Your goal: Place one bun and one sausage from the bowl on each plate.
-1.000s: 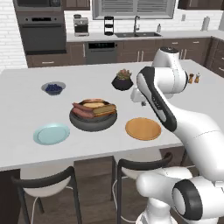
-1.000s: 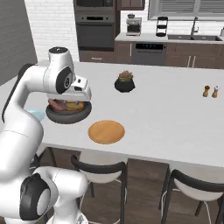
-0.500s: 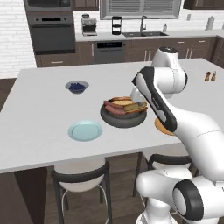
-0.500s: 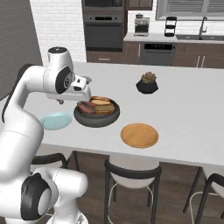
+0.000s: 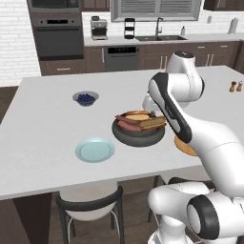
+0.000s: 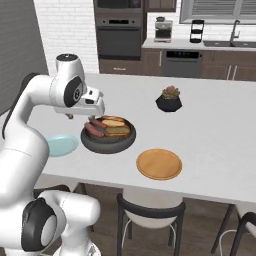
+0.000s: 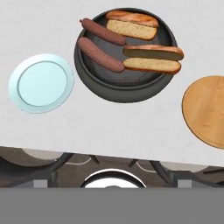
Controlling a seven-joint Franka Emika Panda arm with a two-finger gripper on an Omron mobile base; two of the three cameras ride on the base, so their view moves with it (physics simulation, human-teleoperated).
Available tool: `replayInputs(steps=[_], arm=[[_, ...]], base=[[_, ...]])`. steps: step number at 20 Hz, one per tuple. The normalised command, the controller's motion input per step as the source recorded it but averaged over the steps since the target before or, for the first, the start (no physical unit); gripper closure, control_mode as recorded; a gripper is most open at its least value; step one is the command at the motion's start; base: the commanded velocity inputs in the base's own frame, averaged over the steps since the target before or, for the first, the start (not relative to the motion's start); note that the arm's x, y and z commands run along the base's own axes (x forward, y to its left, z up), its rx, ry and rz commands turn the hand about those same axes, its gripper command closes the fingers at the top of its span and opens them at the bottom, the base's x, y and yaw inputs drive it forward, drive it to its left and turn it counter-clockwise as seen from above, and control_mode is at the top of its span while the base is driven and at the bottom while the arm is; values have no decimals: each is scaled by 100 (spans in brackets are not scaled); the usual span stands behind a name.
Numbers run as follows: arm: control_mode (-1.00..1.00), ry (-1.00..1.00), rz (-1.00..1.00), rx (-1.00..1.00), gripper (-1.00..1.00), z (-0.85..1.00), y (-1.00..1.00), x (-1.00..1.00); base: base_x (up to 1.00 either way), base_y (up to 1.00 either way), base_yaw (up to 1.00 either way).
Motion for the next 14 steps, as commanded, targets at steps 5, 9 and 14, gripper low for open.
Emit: replayInputs(steps=[5, 9, 14], arm=[[-100, 0, 0, 0, -100, 0, 0, 11], [-100, 5, 0, 0, -100, -1, -11, 90], [-100, 27, 3, -3, -100, -25, -39, 100]], base=[[72, 0, 0], [0, 0, 0], [0, 0, 0]])
